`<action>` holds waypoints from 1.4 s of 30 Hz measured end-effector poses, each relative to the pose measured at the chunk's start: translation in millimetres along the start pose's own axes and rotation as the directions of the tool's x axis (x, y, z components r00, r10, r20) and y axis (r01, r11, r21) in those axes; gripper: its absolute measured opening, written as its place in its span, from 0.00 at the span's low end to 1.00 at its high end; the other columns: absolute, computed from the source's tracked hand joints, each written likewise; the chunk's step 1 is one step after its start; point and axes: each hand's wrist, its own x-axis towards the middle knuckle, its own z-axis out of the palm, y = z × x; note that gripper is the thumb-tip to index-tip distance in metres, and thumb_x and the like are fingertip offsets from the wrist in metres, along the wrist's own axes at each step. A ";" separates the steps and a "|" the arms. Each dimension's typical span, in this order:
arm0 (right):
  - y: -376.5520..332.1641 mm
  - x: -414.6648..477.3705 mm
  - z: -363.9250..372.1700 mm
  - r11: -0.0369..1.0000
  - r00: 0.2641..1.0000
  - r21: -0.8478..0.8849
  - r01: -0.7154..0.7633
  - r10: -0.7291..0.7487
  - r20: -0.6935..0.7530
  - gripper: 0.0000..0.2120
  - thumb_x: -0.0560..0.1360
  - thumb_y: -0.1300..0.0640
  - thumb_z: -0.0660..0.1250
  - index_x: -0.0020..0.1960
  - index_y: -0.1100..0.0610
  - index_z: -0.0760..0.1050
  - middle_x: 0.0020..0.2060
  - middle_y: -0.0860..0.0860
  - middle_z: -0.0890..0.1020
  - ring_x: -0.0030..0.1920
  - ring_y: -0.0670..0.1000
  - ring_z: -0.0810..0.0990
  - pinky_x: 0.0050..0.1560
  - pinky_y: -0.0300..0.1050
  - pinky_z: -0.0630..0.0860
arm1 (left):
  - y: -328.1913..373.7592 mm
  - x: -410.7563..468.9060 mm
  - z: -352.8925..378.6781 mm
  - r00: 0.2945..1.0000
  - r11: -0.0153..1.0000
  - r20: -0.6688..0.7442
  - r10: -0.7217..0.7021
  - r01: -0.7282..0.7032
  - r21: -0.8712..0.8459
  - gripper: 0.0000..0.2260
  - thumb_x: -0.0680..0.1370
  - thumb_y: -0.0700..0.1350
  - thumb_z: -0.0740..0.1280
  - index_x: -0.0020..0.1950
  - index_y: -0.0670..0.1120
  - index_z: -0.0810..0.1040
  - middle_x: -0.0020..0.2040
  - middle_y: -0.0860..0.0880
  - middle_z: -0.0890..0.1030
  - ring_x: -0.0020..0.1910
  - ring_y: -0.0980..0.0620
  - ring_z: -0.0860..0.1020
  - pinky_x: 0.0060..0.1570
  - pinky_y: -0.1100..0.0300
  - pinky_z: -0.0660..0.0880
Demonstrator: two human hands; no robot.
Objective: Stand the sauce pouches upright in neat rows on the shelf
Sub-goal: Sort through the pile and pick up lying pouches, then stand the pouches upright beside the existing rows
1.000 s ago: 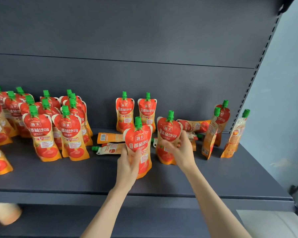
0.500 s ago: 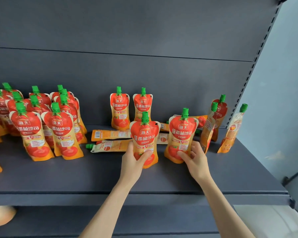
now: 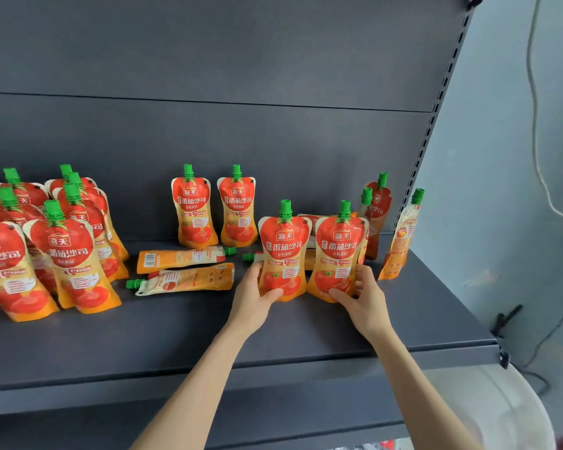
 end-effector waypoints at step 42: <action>-74.5 -30.5 112.8 0.941 0.930 -0.111 0.319 -0.288 0.230 0.07 0.76 0.61 0.64 0.52 0.58 0.78 0.47 0.51 0.81 0.48 0.50 0.79 0.49 0.42 0.77 | -25.9 -58.2 -124.7 0.883 0.956 -0.439 0.165 -0.034 0.291 0.05 0.76 0.41 0.67 0.51 0.45 0.79 0.47 0.53 0.79 0.46 0.56 0.78 0.48 0.58 0.78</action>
